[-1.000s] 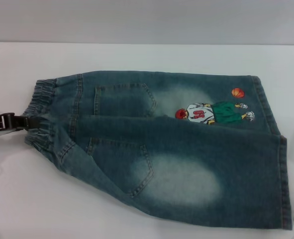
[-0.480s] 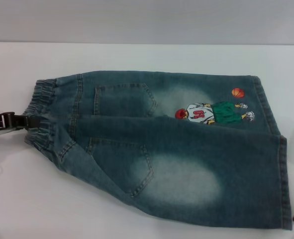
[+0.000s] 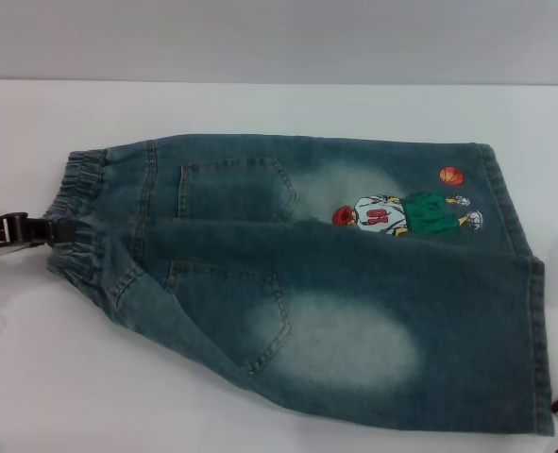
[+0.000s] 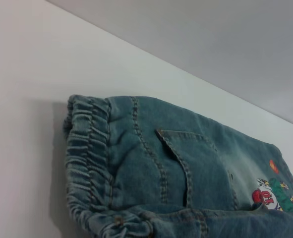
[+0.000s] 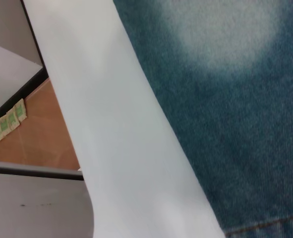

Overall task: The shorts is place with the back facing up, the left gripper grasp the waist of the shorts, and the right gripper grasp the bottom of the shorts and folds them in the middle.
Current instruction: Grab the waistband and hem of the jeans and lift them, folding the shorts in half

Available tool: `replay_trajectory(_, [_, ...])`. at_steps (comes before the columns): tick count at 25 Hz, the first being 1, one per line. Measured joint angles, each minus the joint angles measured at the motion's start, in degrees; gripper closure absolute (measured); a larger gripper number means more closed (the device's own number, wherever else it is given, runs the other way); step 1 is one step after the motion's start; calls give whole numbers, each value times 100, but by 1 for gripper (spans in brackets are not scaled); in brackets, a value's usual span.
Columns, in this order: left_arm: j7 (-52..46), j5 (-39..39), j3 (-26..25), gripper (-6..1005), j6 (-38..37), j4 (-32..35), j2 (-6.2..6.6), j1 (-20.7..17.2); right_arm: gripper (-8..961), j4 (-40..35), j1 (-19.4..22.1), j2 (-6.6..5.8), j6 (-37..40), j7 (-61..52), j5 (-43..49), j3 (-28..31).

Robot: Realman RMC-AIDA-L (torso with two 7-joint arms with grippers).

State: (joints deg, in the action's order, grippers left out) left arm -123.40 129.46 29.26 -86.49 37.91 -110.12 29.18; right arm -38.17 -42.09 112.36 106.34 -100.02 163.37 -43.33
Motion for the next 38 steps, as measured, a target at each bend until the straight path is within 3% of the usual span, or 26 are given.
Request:
replay_trajectory(16, [39,-8,0,943,0,-12,0,-40,225,18,-195,129,-141,0,-15,0])
replay_trajectory(38, [5,-18,0,942,29,-12,12,-29,224,-275,-182,55,542,-36,186,-156])
